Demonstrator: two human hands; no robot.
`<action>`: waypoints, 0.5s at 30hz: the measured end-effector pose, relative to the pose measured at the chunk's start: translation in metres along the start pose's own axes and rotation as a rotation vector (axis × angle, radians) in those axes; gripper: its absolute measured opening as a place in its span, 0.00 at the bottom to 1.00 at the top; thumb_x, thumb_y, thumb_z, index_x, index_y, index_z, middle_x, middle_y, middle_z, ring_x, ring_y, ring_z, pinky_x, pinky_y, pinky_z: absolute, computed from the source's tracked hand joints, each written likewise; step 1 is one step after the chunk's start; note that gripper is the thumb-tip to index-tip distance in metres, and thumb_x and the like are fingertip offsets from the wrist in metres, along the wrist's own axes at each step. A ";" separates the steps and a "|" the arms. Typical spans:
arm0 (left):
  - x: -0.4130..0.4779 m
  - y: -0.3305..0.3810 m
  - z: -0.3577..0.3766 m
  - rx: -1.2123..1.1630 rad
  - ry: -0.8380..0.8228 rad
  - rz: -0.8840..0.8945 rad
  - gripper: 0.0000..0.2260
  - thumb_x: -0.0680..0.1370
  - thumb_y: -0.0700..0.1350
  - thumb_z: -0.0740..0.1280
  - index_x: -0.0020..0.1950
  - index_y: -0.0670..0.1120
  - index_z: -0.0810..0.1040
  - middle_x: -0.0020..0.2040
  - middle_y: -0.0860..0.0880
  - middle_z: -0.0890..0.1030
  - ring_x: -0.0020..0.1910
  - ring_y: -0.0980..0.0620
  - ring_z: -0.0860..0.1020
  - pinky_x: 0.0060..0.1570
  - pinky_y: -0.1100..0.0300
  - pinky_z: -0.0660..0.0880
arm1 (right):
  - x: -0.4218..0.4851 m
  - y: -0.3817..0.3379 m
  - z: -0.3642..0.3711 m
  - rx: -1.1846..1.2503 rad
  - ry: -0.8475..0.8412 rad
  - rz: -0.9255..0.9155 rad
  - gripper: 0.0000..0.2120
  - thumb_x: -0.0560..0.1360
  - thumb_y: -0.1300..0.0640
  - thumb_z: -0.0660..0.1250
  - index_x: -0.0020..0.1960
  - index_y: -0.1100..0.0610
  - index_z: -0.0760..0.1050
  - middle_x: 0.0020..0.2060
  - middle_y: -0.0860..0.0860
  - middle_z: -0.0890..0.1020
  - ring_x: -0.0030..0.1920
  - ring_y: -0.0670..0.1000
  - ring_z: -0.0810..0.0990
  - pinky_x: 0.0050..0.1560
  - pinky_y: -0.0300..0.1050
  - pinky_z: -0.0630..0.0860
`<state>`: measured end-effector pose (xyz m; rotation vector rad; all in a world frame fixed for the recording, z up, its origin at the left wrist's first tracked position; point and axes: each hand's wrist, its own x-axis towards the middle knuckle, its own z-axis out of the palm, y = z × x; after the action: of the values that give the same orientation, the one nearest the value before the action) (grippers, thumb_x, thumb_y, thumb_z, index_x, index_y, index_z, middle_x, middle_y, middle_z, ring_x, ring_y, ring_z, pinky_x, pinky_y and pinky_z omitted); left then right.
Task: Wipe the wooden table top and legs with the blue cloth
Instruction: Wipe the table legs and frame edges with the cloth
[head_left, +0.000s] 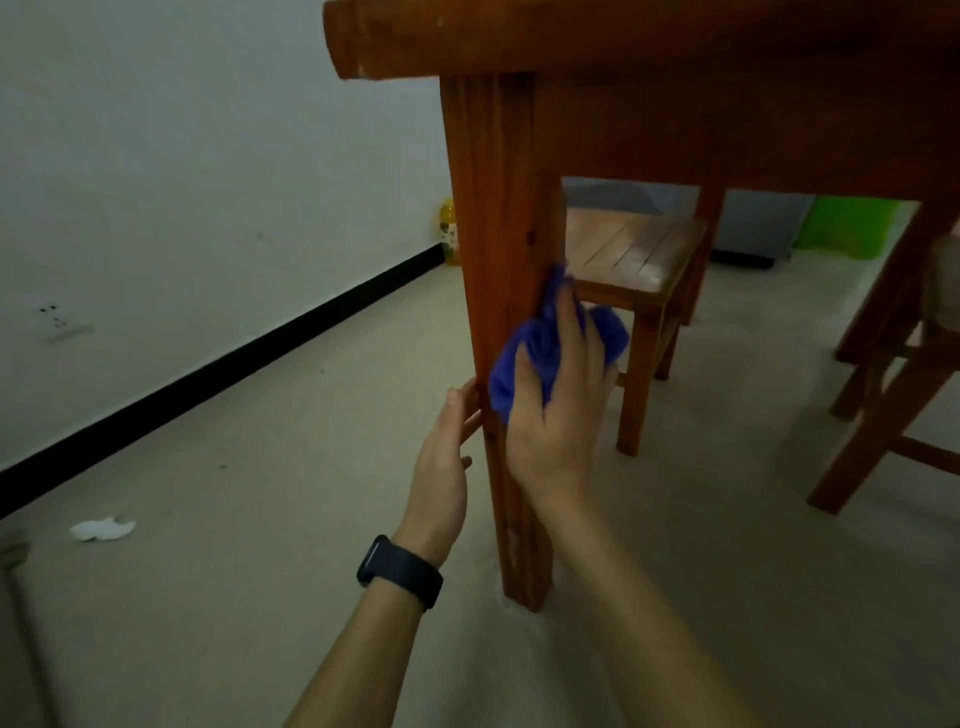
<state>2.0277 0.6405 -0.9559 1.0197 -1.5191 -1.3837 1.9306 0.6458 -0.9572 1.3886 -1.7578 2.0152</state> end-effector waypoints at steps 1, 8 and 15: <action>0.000 -0.002 0.001 -0.001 0.012 0.009 0.20 0.79 0.67 0.48 0.65 0.66 0.70 0.62 0.68 0.74 0.63 0.65 0.72 0.69 0.45 0.65 | -0.028 0.021 -0.002 -0.028 -0.072 0.079 0.26 0.81 0.41 0.54 0.77 0.38 0.50 0.74 0.44 0.63 0.74 0.52 0.62 0.69 0.53 0.69; 0.001 -0.009 0.004 -0.045 0.063 0.024 0.25 0.80 0.66 0.47 0.70 0.59 0.71 0.64 0.62 0.75 0.65 0.57 0.73 0.69 0.43 0.65 | -0.171 0.152 -0.042 -0.549 -0.923 0.580 0.23 0.81 0.57 0.57 0.75 0.53 0.59 0.70 0.58 0.69 0.66 0.58 0.69 0.66 0.51 0.71; 0.003 -0.017 -0.002 -0.067 0.045 -0.018 0.22 0.83 0.62 0.45 0.71 0.61 0.70 0.67 0.60 0.74 0.66 0.57 0.72 0.70 0.40 0.62 | -0.114 0.088 -0.015 -0.149 -0.206 0.534 0.25 0.82 0.46 0.57 0.77 0.46 0.56 0.73 0.48 0.64 0.72 0.47 0.64 0.67 0.41 0.64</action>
<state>2.0287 0.6359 -0.9725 1.0190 -1.4251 -1.4054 1.9325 0.6821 -1.0970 1.2092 -2.5335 1.9560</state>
